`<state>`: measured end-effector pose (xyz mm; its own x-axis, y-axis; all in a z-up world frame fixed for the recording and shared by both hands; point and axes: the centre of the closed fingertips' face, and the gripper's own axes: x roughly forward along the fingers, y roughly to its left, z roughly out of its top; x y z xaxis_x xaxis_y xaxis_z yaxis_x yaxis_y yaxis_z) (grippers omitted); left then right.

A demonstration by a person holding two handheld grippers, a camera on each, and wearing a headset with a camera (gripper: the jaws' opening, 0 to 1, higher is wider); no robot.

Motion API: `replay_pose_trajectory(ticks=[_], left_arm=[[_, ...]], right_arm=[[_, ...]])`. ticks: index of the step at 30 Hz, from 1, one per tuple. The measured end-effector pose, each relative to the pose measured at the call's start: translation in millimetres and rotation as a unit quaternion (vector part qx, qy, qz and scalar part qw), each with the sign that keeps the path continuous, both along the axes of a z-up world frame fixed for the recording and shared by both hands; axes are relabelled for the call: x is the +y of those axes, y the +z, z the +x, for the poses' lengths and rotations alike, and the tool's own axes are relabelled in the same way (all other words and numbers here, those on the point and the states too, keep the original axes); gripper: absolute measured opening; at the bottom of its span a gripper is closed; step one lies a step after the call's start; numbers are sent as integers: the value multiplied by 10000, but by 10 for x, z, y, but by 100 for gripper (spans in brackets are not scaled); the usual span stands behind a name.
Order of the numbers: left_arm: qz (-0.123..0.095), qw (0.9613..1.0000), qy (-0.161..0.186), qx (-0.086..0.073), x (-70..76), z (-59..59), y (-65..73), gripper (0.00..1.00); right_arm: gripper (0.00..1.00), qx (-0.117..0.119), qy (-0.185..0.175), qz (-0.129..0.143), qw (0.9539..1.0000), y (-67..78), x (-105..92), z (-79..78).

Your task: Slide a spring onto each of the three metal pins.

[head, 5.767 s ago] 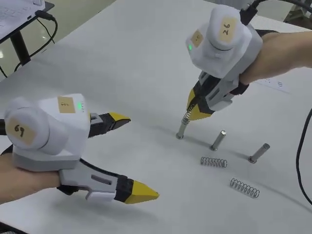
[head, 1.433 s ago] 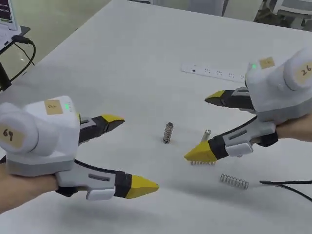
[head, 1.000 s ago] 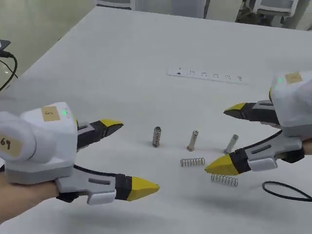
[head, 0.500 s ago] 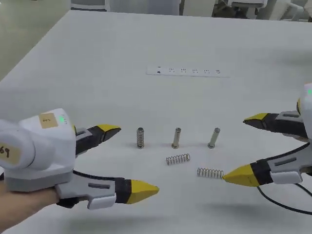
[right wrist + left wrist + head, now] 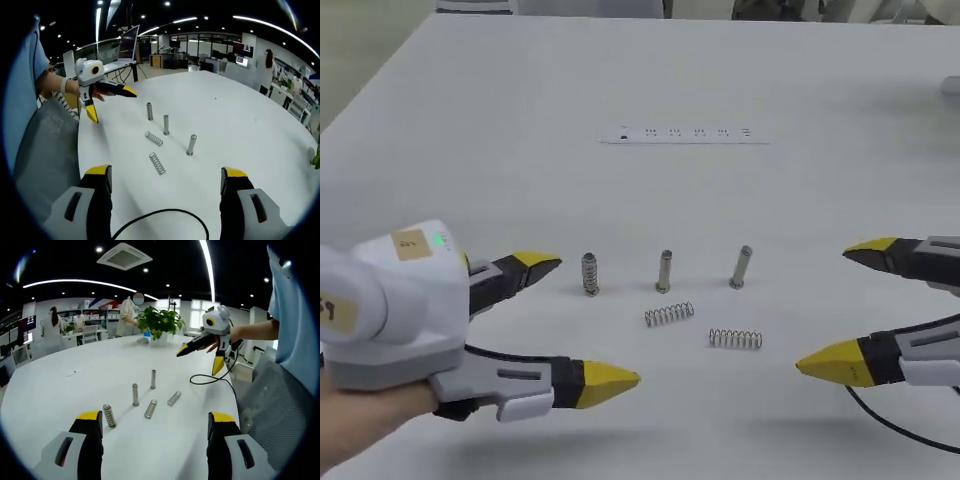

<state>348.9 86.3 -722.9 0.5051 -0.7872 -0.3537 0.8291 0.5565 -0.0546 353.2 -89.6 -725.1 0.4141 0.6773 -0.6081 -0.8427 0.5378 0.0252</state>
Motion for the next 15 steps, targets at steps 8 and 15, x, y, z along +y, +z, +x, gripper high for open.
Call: replay_pose_trajectory(ticks=[8, 15], left_arm=[[3, 10000, -57, 42, -56, 37, -59, 82], [56, 9999, -94, 80, -121, 87, -165, 75]], right_arm=[[88, 7, -191, -42, 9998, -35, -130, -63], [87, 21, -408, 53, 9992, -33, -206, -63]])
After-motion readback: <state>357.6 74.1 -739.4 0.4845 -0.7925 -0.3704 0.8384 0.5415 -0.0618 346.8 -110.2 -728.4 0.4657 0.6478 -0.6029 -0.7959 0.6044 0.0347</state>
